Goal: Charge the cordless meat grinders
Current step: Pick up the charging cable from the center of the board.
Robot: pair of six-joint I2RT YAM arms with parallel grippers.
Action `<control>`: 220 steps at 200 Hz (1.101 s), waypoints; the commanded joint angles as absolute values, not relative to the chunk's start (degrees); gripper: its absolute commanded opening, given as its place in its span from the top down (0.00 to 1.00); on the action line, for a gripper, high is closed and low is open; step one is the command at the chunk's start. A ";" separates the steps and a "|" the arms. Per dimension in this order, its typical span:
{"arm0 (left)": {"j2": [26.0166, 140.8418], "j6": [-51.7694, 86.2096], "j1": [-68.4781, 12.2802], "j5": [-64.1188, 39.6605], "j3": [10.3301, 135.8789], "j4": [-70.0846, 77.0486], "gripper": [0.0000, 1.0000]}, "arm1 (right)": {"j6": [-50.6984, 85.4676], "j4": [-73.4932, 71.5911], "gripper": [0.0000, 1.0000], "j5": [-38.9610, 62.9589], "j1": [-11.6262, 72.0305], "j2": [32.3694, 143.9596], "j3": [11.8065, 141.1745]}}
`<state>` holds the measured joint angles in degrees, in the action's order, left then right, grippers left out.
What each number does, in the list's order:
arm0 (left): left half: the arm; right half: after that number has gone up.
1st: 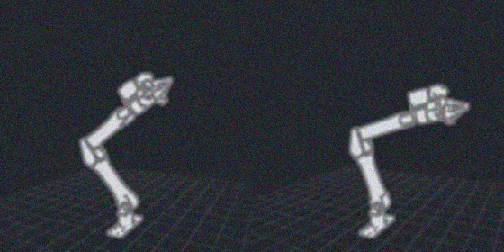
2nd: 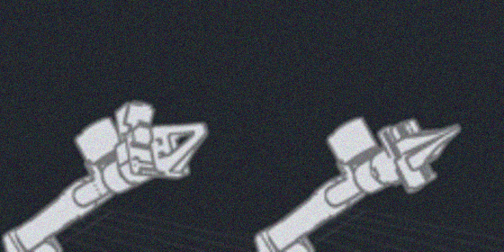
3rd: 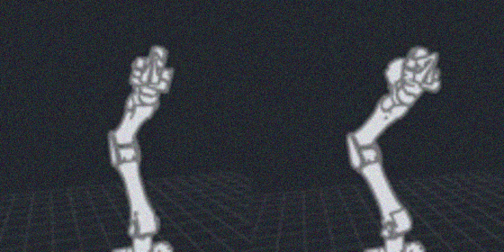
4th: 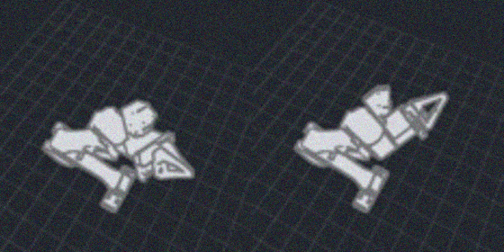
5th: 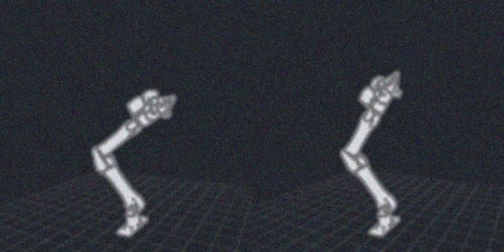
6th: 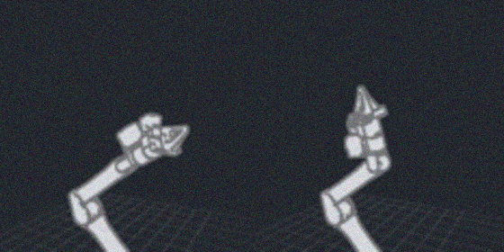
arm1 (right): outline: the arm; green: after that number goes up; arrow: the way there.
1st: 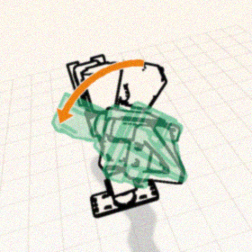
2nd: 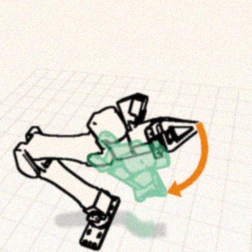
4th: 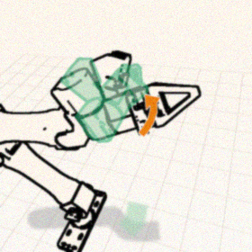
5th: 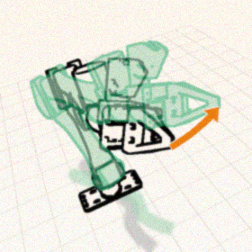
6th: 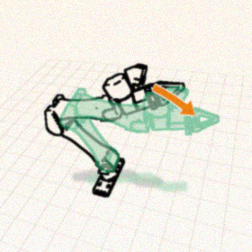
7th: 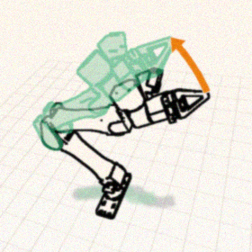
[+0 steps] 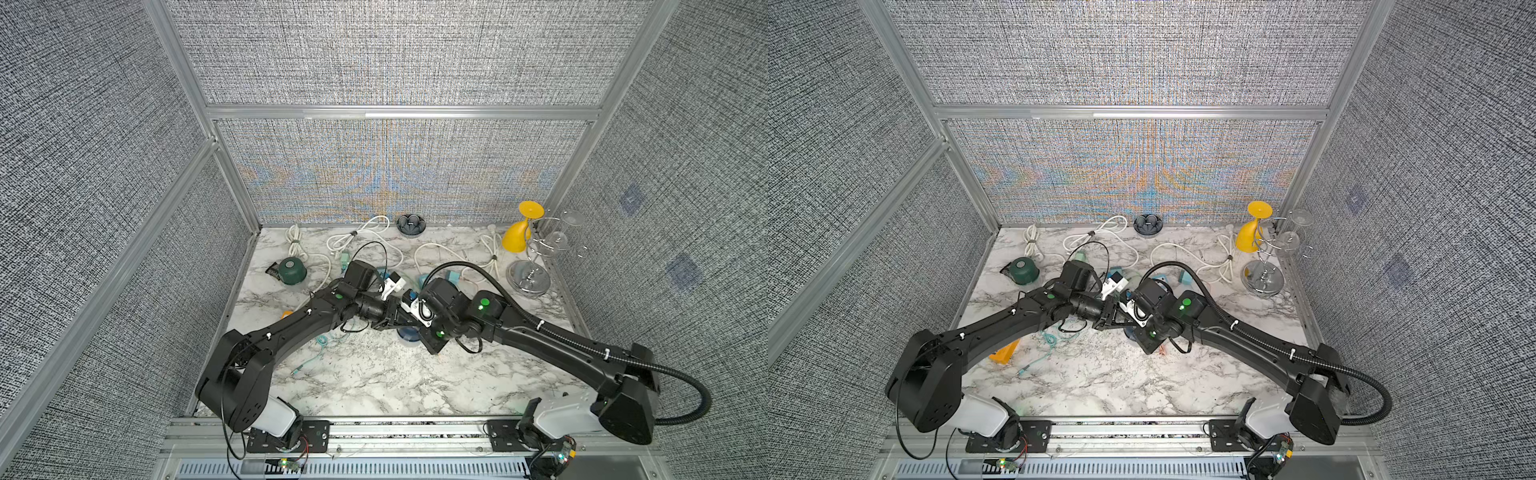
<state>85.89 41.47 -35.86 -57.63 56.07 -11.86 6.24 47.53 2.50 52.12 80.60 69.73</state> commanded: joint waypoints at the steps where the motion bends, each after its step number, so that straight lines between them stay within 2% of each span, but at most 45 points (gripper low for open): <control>1: 85.52 41.13 -35.77 -57.70 56.17 -11.02 1.00 | 6.20 46.67 0.70 2.81 52.10 79.47 68.99; 17: 85.35 40.98 -35.82 -57.92 56.16 -11.21 1.00 | 6.15 45.31 0.47 3.01 51.97 77.54 67.58; 23: 85.26 40.88 -35.77 -58.07 56.12 -11.36 1.00 | 6.15 45.18 0.35 2.83 51.94 76.95 67.37; 24: 85.21 40.87 -35.77 -58.08 56.10 -11.35 1.00 | 6.11 45.18 0.32 2.87 51.94 76.84 67.35; 27: 85.11 40.80 -35.77 -58.03 56.11 -11.53 1.00 | 6.07 45.20 0.09 2.82 51.88 76.59 67.26; 28: 85.14 40.79 -35.77 -58.06 56.14 -11.56 1.00 | 6.02 45.23 0.05 2.86 51.87 76.53 67.25; 32: 85.00 40.68 -35.74 -58.06 56.12 -11.63 1.00 | 5.78 45.18 0.01 2.94 51.77 76.20 67.15; 93: 84.90 39.99 -34.89 -58.21 55.90 -12.36 1.00 | 5.12 46.35 0.01 -1.20 51.26 73.07 64.58; 106: 85.08 39.90 -34.81 -58.29 56.15 -12.47 1.00 | 5.01 45.41 0.07 -1.83 51.20 72.46 63.82; 117: 85.17 39.86 -34.77 -58.38 56.39 -12.72 1.00 | 5.93 43.92 0.08 -2.45 51.13 71.84 63.29; 127: 85.16 39.73 -34.74 -58.46 56.52 -12.92 1.00 | 7.37 42.79 0.19 -2.35 50.97 71.76 63.03; 136: 85.08 39.66 -34.63 -58.50 56.68 -13.25 1.00 | 9.62 44.08 0.48 -4.26 50.98 72.74 64.26; 141: 85.08 39.55 -34.63 -58.48 56.80 -13.45 1.00 | 10.03 45.23 0.55 -4.71 50.89 73.57 65.33; 149: 85.09 39.49 -34.59 -58.50 56.78 -13.55 1.00 | 9.22 47.72 0.51 -4.33 50.97 75.13 67.44; 161: 85.08 39.46 -34.56 -58.45 56.81 -13.69 1.00 | 8.87 49.62 0.19 -5.71 51.67 76.21 68.86; 168: 85.05 39.49 -34.54 -58.37 56.70 -13.79 1.00 | 8.20 48.84 0.03 -5.53 52.11 75.74 68.38; 170: 85.01 39.49 -34.54 -58.36 56.76 -13.80 1.00 | 8.00 48.57 0.01 -5.36 52.23 75.51 68.23; 204: 84.73 39.48 -34.54 -58.43 56.72 -14.16 1.00 | 5.31 44.88 0.01 -0.26 52.33 72.65 66.19; 209: 84.67 39.46 -34.57 -58.37 56.73 -14.21 1.00 | 5.05 44.30 0.06 0.13 52.32 72.54 65.86; 220: 84.64 39.38 -34.59 -58.58 56.70 -14.25 1.00 | 4.34 43.95 0.28 1.05 52.35 72.82 66.14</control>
<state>85.10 40.07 -34.68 -57.58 56.53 -14.24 6.55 46.02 -2.17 52.23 72.86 66.19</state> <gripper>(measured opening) 0.082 0.998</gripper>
